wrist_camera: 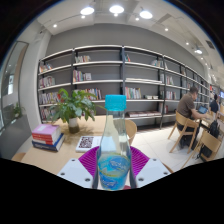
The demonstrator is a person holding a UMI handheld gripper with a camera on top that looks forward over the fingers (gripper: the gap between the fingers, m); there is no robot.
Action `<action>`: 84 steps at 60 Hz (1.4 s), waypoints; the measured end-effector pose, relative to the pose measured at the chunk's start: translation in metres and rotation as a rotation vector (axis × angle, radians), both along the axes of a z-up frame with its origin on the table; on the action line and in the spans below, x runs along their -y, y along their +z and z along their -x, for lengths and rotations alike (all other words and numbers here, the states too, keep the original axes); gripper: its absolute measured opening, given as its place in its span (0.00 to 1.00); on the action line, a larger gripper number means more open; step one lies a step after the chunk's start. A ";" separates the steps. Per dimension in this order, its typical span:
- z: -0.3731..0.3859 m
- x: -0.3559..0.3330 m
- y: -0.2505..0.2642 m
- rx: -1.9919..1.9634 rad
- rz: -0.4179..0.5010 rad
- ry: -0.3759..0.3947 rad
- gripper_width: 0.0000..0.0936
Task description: Pour water
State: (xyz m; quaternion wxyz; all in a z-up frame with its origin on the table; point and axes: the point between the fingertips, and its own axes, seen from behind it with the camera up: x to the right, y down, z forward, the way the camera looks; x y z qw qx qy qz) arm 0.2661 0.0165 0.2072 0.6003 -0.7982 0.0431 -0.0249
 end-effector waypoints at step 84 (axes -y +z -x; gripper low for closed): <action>0.145 0.243 -0.159 0.005 0.465 0.027 0.80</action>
